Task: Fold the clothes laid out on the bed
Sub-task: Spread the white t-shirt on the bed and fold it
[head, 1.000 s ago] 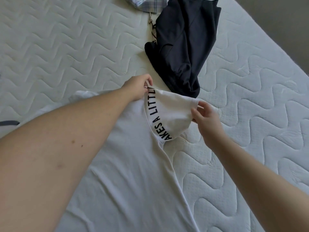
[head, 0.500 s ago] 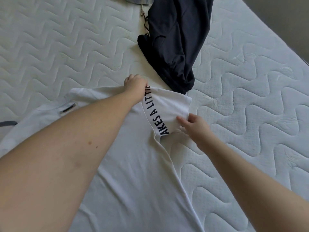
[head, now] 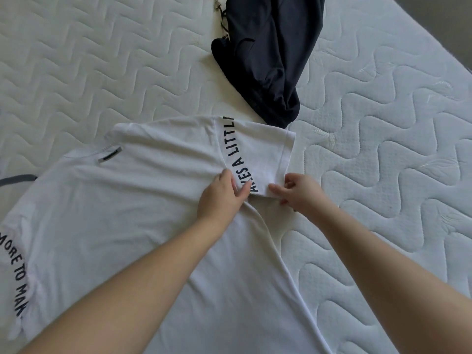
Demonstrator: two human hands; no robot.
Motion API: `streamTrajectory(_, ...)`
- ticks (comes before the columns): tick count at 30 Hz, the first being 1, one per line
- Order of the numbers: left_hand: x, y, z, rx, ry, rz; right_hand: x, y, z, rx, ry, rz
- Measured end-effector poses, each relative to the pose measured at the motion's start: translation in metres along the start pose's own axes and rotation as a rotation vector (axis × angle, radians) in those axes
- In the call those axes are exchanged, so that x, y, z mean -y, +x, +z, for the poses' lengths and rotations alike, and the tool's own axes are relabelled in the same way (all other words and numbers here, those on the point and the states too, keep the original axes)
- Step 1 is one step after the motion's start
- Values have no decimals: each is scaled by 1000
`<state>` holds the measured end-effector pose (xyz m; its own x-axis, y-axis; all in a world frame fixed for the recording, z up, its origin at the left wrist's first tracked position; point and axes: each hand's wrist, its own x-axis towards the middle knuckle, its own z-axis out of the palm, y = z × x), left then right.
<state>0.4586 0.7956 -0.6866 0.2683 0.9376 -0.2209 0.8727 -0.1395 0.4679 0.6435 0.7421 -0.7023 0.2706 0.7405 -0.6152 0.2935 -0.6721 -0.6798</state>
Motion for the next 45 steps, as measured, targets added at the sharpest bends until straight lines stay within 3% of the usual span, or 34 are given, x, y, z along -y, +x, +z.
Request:
streamTrajectory(2, 5, -16, 8, 65, 1, -32, 9, 1, 3, 23, 55, 25)
streamTrajectory(7, 13, -42, 25, 97, 159, 132, 30, 3, 10, 69, 518, 195)
streamTrajectory(11, 19, -56, 45, 159, 318, 224, 38, 5, 10, -22, 810, 137)
streamTrajectory(15, 31, -60, 53, 249, 449, 271, 32, 2, 14, -100, 734, 95)
streamTrajectory(19, 30, -57, 52, 289, 452, 280, 22, -5, 19, -37, 497, 121)
streamTrajectory(21, 27, -56, 47, 236, 364, 279, 22, -8, 19, -19, 438, 92)
streamTrajectory(23, 22, -50, 37, 85, 173, 251, 23, -10, 18, -6, 456, 97)
streamTrajectory(26, 10, -38, 25, -76, 15, 128, 22, -16, 18, 50, 509, 184)
streamTrajectory(29, -7, -24, 23, -40, 182, 31, 14, -24, 21, 44, 442, 238)
streamTrajectory(33, -14, -14, 25, 22, 346, 57, 0, -28, 25, -40, 262, 231)
streamTrajectory(39, 5, -30, 23, 35, 181, 126, -19, -22, 15, -199, 80, 175)
streamTrajectory(43, 7, -39, 16, -111, 86, 180, -18, -23, 14, -152, 86, 165)
streamTrajectory(45, 3, -37, 13, -65, 89, 143, -11, -23, 14, -120, 128, 192)
